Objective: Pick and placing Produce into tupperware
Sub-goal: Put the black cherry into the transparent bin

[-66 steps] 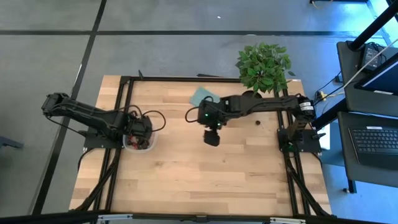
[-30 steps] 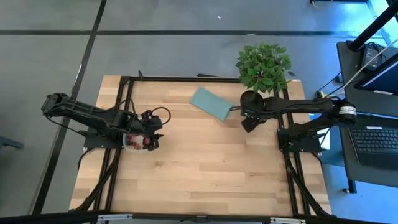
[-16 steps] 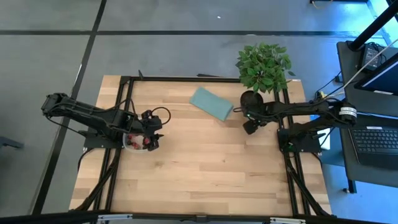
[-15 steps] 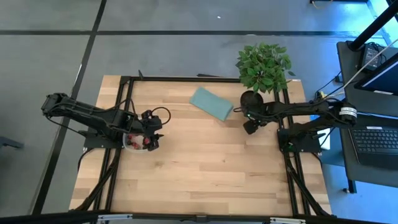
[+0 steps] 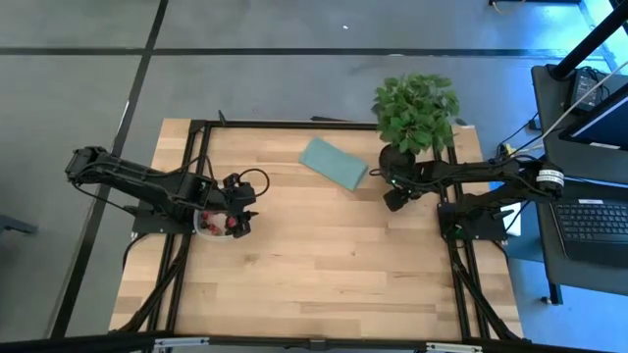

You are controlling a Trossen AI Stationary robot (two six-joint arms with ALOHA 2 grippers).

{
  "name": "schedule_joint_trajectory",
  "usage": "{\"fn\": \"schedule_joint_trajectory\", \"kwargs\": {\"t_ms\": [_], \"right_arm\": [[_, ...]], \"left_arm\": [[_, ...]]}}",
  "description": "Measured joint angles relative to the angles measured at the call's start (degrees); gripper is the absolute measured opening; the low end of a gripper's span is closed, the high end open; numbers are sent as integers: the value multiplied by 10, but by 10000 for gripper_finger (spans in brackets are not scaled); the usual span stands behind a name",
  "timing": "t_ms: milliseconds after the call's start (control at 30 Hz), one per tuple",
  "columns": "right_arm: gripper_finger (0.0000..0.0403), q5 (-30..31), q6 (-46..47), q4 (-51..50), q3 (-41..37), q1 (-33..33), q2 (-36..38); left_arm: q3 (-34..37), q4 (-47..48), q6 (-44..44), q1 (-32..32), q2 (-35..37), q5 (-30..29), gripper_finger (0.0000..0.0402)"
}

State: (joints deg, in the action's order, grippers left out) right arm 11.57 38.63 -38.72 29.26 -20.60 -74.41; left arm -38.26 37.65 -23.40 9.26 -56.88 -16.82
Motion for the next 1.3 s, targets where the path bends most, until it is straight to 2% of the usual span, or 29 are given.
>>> {"fn": "schedule_joint_trajectory", "kwargs": {"t_ms": [200, 367, 667, 767, 1300], "right_arm": [[132, -4, -3, -7, 0, 0, 0], [111, -5, 3, -28, 0, 0, 0], [109, -21, 19, -43, 11, 10, -2], [109, -37, 16, -51, 33, 17, -3], [108, -35, 19, -95, 155, 57, -2]], "left_arm": [[0, 0, 0, 0, 0, 0, 178], [0, 0, 0, 0, 0, 0, 178], [0, 0, 0, 0, 0, 0, 178], [0, 0, 0, 0, 0, 0, 178], [0, 5, 1, 0, 0, 0, 178]]}}
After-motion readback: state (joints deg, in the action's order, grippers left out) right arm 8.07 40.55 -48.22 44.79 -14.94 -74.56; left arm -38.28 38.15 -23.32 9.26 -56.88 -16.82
